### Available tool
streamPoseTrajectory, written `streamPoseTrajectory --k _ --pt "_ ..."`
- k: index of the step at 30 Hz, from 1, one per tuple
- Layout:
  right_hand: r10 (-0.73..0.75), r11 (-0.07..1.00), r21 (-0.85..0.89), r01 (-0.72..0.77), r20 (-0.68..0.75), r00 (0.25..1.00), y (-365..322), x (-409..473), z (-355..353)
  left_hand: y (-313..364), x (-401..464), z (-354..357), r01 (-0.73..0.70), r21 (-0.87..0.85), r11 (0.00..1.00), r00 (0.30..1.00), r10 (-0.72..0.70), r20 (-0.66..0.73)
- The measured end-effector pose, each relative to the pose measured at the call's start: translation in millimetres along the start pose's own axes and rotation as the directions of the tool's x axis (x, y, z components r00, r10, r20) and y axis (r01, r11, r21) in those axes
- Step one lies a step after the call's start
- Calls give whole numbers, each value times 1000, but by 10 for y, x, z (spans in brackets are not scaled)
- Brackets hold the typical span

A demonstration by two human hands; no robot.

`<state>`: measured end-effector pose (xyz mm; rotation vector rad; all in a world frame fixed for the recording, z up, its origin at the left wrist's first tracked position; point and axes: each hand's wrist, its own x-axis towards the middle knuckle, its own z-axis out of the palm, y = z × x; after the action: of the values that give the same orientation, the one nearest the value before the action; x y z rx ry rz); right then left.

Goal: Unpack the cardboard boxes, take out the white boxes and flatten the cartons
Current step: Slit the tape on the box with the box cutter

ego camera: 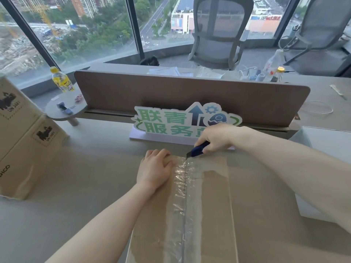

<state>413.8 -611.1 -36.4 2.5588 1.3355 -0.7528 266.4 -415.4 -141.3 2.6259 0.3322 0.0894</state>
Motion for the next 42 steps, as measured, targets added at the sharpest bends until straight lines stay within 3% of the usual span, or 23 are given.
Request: streamPoseTrajectory --k 10,13,15,18,24,33,42 --pt "39 995 -90 -40 -2 999 70 -188 -34 1 5 11 19 7 1000 1000 -19 -6" --pt "144 985 -80 -156 -131 981 48 -334 50 11 6 2 24 14 1000 1000 -24 12" --pt "304 952 113 -285 -236 923 -32 -421 153 20 3 -20 22 -16 1000 999 -22 29" --pt "424 842 435 -319 -169 890 -419 -489 367 16 -39 -80 -21 -102 995 999 25 36" --pt "501 683 665 -303 -123 857 -1101 -467 681 -151 -438 -156 -197 67 978 971 186 152" --pt "656 612 664 -429 -123 745 -1506 -377 475 -257 -679 -129 -298 127 946 938 266 221" --pt "777 536 616 -577 -93 622 -2004 -394 583 -283 -723 -81 -290 110 951 943 264 204"
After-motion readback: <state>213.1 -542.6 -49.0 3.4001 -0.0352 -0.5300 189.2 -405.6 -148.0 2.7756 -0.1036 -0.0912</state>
